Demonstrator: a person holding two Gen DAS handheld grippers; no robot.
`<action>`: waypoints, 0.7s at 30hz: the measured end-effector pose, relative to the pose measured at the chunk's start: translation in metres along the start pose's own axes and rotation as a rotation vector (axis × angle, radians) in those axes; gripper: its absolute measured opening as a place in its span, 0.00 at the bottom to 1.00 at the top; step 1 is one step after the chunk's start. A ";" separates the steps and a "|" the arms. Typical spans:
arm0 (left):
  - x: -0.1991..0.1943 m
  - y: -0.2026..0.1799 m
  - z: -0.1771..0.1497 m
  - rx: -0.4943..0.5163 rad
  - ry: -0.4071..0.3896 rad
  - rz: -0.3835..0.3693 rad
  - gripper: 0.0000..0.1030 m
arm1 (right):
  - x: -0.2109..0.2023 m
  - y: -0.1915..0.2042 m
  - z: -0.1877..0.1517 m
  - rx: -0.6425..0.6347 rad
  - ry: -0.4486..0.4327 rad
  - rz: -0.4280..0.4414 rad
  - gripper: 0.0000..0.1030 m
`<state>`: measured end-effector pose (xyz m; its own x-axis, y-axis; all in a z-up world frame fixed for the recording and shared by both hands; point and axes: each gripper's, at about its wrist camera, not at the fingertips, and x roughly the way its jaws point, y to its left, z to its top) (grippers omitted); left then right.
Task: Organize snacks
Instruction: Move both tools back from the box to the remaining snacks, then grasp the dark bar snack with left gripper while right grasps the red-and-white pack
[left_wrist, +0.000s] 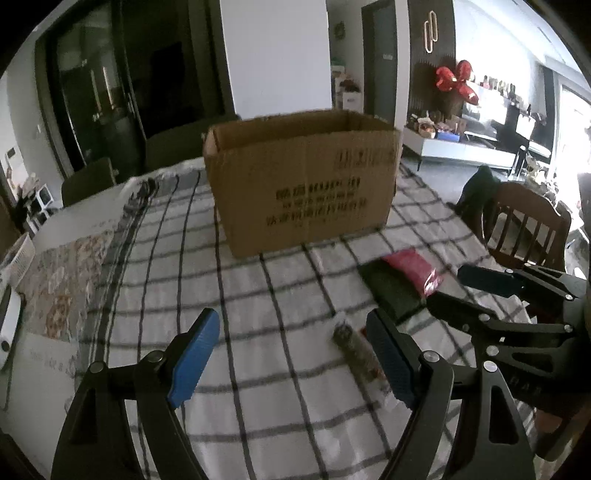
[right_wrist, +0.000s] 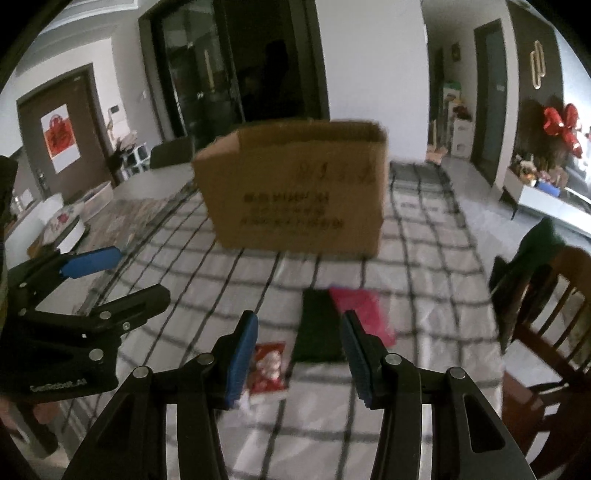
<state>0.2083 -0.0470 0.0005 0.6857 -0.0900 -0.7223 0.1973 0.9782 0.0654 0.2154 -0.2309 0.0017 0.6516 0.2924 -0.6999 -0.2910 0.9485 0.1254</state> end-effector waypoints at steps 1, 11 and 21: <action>0.001 0.001 -0.004 -0.004 0.007 0.003 0.79 | 0.003 0.002 -0.003 -0.003 0.013 0.008 0.46; 0.016 0.005 -0.029 -0.024 0.072 0.016 0.79 | 0.034 0.012 -0.023 -0.006 0.118 0.062 0.46; 0.034 0.009 -0.039 -0.068 0.127 -0.013 0.79 | 0.058 0.018 -0.027 -0.027 0.169 0.054 0.37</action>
<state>0.2061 -0.0336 -0.0497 0.5881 -0.0821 -0.8046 0.1542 0.9880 0.0119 0.2293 -0.2003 -0.0560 0.5078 0.3157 -0.8015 -0.3427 0.9277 0.1483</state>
